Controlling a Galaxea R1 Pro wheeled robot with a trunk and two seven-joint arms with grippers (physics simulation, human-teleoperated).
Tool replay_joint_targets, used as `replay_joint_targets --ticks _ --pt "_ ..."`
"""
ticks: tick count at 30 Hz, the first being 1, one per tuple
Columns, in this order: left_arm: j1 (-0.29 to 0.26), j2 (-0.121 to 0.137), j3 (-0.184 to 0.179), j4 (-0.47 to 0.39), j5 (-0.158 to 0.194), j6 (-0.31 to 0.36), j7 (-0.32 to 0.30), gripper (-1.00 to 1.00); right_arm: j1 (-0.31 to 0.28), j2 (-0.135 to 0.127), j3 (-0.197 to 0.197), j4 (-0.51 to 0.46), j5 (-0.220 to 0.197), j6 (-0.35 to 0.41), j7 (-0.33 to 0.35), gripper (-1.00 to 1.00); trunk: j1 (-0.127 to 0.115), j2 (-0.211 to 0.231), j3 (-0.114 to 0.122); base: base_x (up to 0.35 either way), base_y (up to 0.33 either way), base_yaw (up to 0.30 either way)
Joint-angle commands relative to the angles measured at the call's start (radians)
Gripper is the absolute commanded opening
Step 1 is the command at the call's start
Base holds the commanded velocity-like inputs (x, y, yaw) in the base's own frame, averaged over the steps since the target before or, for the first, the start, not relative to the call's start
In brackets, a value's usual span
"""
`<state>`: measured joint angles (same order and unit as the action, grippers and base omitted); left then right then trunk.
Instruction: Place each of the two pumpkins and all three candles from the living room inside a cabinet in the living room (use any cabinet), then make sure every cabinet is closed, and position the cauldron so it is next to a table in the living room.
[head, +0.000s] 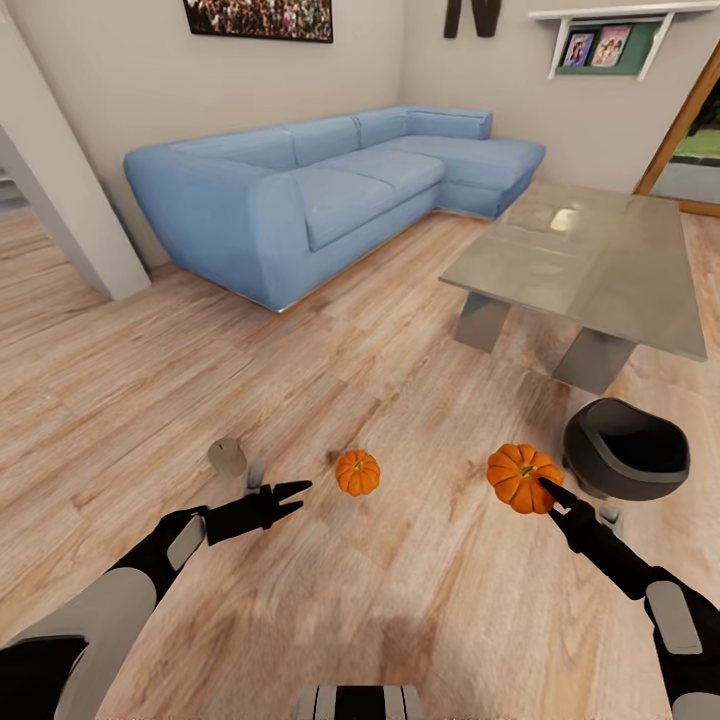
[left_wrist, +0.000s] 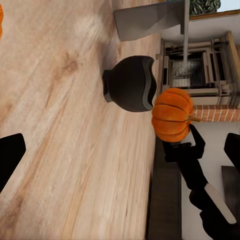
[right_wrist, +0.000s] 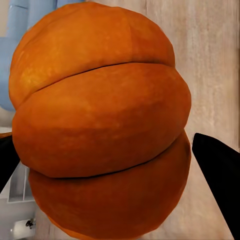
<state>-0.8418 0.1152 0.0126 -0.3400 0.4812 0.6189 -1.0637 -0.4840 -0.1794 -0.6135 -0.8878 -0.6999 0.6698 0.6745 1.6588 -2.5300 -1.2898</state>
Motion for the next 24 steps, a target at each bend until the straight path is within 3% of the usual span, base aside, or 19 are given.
replay_joint_targets --ticks 1,24 --pt "0.0 0.002 0.001 0.0 0.002 0.008 -0.006 1.0 -0.001 0.001 -0.003 0.0 -0.007 0.008 0.002 -1.0 0.0 -0.001 -0.005 0.0 0.0 0.0" --pt "0.0 0.01 -0.001 -0.004 0.006 -0.002 -0.016 1.0 -0.001 0.004 -0.003 0.0 -0.007 0.013 0.004 -1.0 0.011 -0.006 -0.094 0.0 0.0 0.0"
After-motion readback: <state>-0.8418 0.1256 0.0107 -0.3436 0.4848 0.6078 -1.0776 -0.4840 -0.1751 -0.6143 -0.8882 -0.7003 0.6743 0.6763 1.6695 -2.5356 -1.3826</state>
